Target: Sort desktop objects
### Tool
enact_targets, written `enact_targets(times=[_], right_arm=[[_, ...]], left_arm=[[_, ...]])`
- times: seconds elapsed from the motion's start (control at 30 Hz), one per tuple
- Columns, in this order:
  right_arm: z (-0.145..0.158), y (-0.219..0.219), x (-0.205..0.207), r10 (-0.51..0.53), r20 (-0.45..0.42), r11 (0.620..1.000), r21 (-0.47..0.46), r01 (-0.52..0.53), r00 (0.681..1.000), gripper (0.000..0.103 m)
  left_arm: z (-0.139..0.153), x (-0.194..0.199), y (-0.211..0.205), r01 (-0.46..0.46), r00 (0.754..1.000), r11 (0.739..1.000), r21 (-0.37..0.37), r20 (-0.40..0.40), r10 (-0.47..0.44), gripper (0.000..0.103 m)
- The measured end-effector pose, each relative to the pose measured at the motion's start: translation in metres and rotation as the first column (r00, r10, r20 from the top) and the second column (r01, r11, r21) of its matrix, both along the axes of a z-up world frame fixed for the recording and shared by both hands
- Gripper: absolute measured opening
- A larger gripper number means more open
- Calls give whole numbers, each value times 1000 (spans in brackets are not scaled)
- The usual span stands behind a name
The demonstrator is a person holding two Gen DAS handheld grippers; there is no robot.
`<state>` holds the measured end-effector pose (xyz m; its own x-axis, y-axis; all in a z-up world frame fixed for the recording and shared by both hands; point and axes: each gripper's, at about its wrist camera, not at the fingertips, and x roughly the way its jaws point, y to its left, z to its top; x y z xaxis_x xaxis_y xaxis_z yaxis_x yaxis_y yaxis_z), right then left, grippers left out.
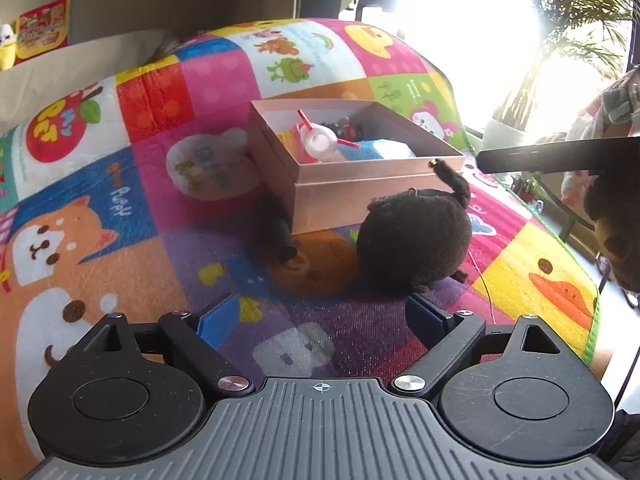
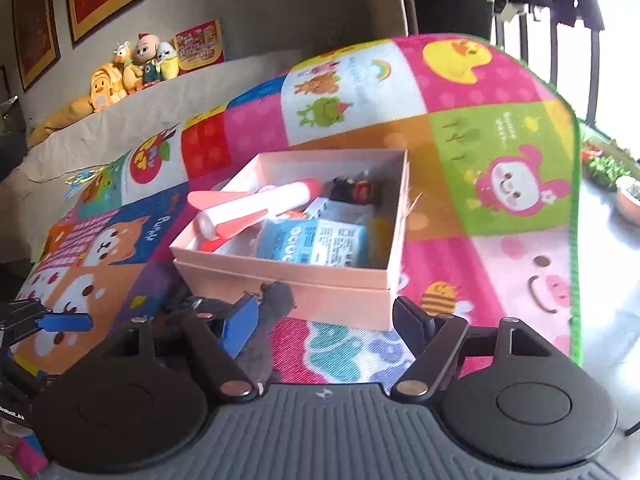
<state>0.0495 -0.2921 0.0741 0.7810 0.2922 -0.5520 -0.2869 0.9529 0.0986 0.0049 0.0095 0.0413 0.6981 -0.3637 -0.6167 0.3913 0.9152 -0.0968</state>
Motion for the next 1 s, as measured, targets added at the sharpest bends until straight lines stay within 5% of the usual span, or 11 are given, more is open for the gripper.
enact_targets(times=[0.07, 0.13, 0.4, 0.47, 0.87, 0.9, 1.0], right_arm=[[5, 1, -14, 33, 40, 999, 19, -34, 999, 96], [4, 8, -25, 80, 43, 995, 50, -83, 996, 103], [-41, 73, -16, 124, -26, 992, 4, -124, 992, 103], [-46, 81, -9, 142, -40, 989, -39, -143, 989, 73], [-38, 20, -40, 8, -36, 999, 46, -7, 999, 69], [-40, 16, -42, -2, -40, 999, 50, 4, 999, 69], [-44, 10, -46, -9, -43, 998, 59, 11, 999, 69]], left_arm=[[-3, 3, -1, -10, 1000, 1000, 4, -8, 10, 94], [-4, 6, -3, -17, 1000, 1000, 16, -8, 17, 94], [-6, 8, -1, -64, 998, 991, 115, 12, 63, 93], [-2, 13, 0, -81, 997, 992, 99, 23, 80, 88], [-24, 75, -41, -67, 997, 985, 162, 51, 60, 37], [-24, 75, -38, -81, 996, 983, 162, 52, 74, 25], [-23, 70, -26, -87, 996, 981, 174, 47, 80, 20]])
